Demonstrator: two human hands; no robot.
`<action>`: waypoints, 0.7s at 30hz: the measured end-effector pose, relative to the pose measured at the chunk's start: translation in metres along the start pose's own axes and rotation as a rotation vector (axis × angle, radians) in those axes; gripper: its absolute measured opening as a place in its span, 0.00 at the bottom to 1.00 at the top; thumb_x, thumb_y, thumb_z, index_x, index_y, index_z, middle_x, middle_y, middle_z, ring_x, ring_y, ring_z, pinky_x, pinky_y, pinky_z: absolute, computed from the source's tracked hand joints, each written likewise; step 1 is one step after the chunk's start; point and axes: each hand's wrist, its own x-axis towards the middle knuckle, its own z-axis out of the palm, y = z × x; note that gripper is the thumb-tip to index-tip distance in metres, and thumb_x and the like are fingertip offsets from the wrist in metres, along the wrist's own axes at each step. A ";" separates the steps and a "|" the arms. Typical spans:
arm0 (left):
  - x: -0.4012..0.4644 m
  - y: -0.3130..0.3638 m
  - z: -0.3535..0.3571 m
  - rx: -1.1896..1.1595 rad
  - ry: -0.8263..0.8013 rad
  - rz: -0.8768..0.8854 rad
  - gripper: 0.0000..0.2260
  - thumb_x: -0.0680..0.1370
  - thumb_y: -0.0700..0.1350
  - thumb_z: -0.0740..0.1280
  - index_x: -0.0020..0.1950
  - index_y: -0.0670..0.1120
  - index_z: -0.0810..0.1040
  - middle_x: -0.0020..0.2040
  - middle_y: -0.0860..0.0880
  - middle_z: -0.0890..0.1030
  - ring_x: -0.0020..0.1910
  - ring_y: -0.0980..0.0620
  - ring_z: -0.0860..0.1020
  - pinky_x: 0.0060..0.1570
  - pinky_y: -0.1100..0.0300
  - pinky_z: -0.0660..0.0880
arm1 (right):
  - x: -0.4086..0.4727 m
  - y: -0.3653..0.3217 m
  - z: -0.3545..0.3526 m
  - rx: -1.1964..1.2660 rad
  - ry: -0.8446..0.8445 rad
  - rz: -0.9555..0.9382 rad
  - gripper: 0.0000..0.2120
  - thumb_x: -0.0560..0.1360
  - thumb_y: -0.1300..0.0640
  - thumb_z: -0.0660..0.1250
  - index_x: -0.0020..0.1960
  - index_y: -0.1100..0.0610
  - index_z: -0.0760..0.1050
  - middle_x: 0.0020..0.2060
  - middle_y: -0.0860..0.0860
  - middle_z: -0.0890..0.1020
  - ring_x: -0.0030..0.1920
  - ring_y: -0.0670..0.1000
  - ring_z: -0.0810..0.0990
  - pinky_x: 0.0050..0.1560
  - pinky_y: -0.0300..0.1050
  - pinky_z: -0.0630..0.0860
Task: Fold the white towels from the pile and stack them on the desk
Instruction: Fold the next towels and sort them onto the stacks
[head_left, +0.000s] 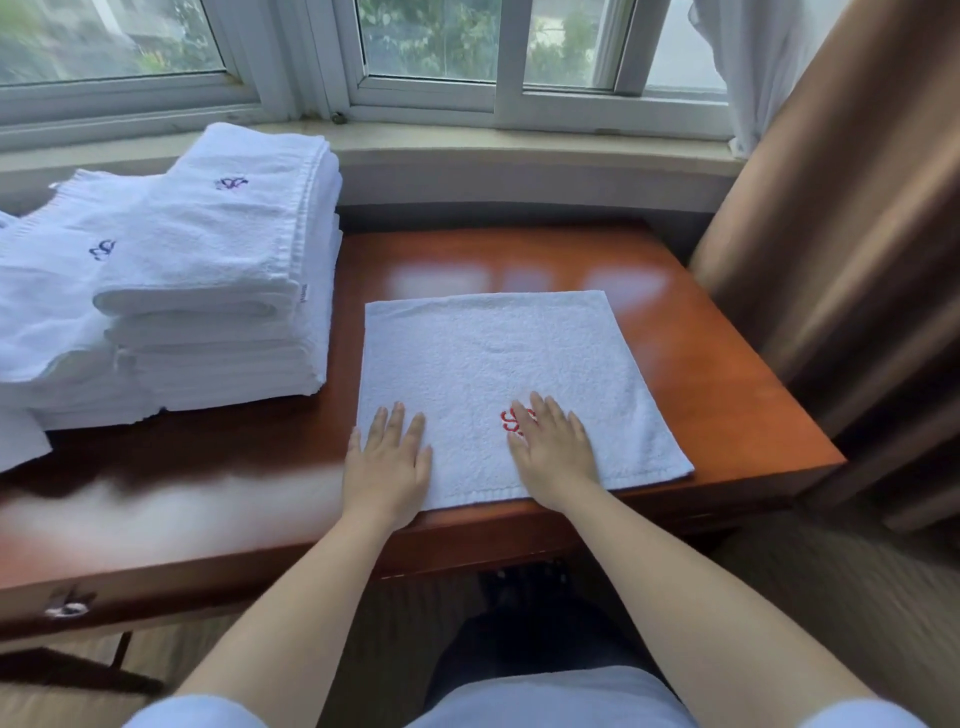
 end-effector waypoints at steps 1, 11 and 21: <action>-0.001 0.000 0.000 0.006 -0.002 0.005 0.25 0.83 0.55 0.43 0.80 0.53 0.47 0.80 0.51 0.44 0.78 0.52 0.41 0.75 0.48 0.41 | 0.000 0.008 -0.001 -0.006 -0.001 0.035 0.26 0.82 0.44 0.43 0.79 0.48 0.45 0.78 0.48 0.44 0.77 0.49 0.41 0.75 0.50 0.39; -0.005 -0.003 -0.003 0.018 -0.032 0.014 0.25 0.82 0.56 0.42 0.79 0.54 0.45 0.80 0.50 0.43 0.78 0.52 0.40 0.75 0.48 0.42 | -0.024 0.071 -0.012 0.005 0.020 0.352 0.30 0.81 0.40 0.40 0.79 0.53 0.41 0.78 0.51 0.42 0.77 0.51 0.39 0.75 0.50 0.39; 0.021 0.034 -0.015 -0.016 -0.080 0.132 0.23 0.84 0.52 0.46 0.79 0.55 0.47 0.80 0.50 0.44 0.78 0.49 0.43 0.75 0.44 0.43 | 0.003 0.011 -0.026 0.117 -0.019 0.143 0.25 0.83 0.49 0.45 0.79 0.49 0.46 0.78 0.50 0.46 0.78 0.51 0.44 0.75 0.51 0.41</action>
